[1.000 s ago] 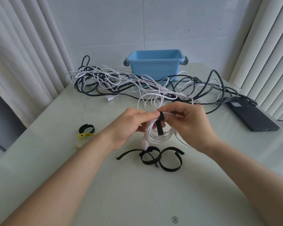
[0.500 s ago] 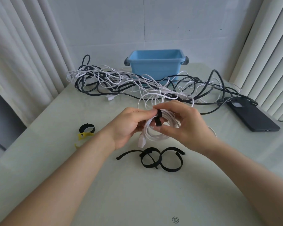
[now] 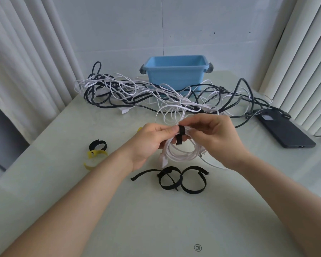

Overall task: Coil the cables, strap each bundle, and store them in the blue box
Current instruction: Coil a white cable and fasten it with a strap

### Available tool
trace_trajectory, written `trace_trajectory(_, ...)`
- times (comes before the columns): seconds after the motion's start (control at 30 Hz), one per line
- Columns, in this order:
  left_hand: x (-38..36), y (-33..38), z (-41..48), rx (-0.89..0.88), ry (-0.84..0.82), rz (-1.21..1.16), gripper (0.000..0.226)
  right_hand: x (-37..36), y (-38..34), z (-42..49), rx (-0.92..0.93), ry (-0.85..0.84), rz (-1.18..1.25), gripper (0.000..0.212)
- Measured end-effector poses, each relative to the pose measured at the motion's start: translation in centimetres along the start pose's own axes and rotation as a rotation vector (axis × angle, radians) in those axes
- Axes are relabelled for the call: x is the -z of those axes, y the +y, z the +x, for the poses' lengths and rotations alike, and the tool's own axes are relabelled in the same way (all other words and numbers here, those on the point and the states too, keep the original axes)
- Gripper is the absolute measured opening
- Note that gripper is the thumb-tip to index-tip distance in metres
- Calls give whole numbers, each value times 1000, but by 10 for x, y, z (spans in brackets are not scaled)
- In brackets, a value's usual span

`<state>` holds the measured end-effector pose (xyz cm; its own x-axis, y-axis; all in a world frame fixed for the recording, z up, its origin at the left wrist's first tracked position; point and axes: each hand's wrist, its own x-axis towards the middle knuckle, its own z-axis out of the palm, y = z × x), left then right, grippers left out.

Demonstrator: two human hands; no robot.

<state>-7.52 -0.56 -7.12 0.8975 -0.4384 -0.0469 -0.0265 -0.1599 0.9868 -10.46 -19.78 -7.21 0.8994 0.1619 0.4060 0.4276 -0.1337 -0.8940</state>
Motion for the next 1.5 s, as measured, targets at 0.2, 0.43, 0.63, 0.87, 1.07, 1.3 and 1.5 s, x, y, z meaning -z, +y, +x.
trace_trajectory(0.2,3,-3,3,-6,18,-67,41,-3,4,-1,66,-113,-279,50)
trace_trajectory(0.43,-1,-3,3,-29,1,-97,32,-6,6,2,165,9,-85,13)
trace_trajectory(0.63,0,-1,1,-72,-2,16,26,-8,3,1,56,32,117,17)
trace_trajectory(0.87,6,-2,-2,-160,-64,187,27,-2,4,3,-77,-16,241,20)
trace_trajectory(1.07,5,4,-4,-210,-59,265,51,8,-4,5,-100,-171,-24,15)
trace_trajectory(1.3,1,5,-2,-246,24,213,34,26,-16,7,25,-229,-437,10)
trace_trajectory(1.5,14,20,5,-265,239,26,23,42,-25,11,3,-101,-152,11)
